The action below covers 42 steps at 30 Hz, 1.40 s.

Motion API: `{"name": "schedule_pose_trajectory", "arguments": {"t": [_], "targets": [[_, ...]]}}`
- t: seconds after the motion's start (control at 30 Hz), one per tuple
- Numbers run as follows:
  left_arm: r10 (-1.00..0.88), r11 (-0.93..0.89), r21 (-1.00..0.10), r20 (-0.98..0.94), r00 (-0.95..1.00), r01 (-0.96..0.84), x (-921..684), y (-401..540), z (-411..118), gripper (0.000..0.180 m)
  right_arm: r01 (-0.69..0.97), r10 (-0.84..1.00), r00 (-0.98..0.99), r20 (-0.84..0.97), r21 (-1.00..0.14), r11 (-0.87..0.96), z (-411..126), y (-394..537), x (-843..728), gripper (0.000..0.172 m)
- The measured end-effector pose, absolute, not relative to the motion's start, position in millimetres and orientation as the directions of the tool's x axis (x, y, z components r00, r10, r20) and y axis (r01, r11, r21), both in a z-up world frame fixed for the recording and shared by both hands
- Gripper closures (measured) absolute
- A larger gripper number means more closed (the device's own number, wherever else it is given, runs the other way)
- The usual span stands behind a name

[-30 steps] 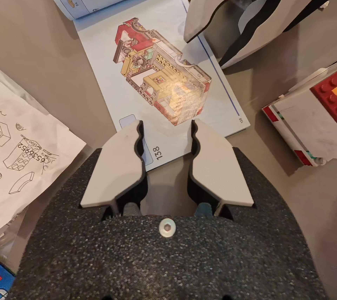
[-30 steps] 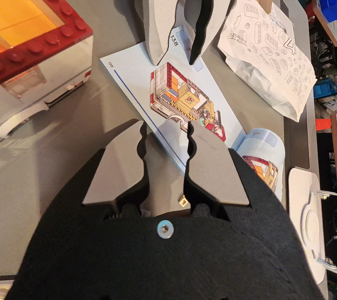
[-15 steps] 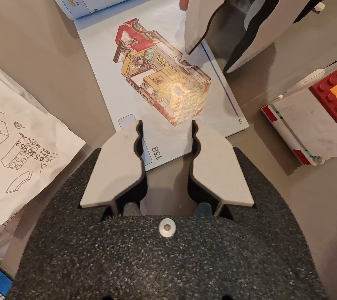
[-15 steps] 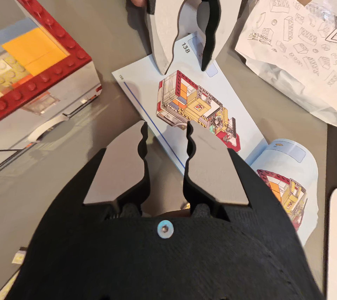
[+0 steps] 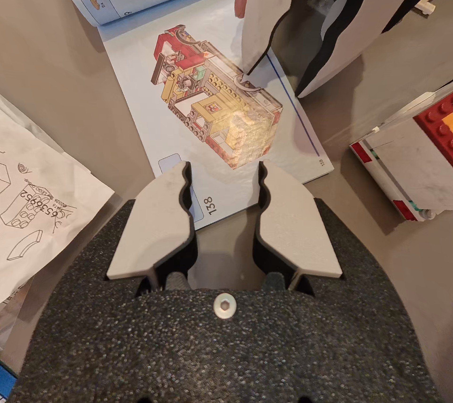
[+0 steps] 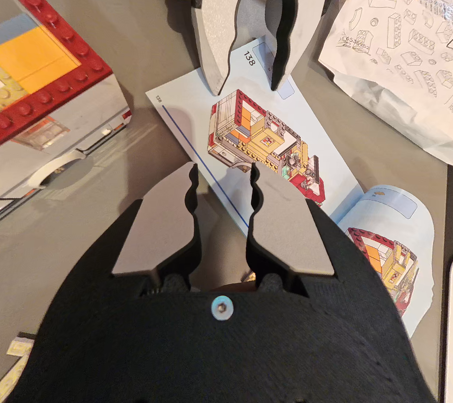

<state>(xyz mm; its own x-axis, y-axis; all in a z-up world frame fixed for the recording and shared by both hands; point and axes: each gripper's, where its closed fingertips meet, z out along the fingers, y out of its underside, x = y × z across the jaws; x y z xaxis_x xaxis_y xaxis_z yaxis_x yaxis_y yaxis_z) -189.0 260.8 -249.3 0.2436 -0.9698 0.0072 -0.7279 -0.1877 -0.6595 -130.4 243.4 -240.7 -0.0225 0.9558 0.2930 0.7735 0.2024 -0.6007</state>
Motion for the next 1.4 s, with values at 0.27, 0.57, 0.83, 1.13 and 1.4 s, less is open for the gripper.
{"name": "schedule_pose_trajectory", "arguments": {"t": [0.27,0.57,0.83,1.13,1.4], "targets": [[-0.971,-0.186,-0.658,0.008,0.240,-0.730,-189.2,260.4,-249.2,0.126,0.758,0.958,-0.003,0.287,-0.624,0.190,-235.4,245.0,-130.7,0.130],[-0.970,-0.180,-0.667,-0.002,0.244,-0.723,-190.8,264.0,-244.9,0.124,0.740,0.960,0.054,0.276,-0.657,0.147,-229.3,251.8,-130.0,0.133],[-0.957,-0.162,-0.836,0.002,0.291,-0.525,-195.5,275.1,-193.1,0.124,0.729,0.961,0.108,0.253,-0.678,0.097,-228.0,258.2,-127.1,0.139],[-0.994,-0.057,-0.756,-0.018,0.107,-0.653,-192.5,243.6,-217.5,0.139,0.727,0.963,0.116,0.244,-0.681,0.085,-227.4,258.1,-126.6,0.140],[-0.992,0.022,-0.747,-0.097,0.076,-0.665,-184.7,245.9,-220.8,0.180,0.721,0.970,0.085,0.226,-0.686,0.097,-225.9,252.7,-126.3,0.138]]}}
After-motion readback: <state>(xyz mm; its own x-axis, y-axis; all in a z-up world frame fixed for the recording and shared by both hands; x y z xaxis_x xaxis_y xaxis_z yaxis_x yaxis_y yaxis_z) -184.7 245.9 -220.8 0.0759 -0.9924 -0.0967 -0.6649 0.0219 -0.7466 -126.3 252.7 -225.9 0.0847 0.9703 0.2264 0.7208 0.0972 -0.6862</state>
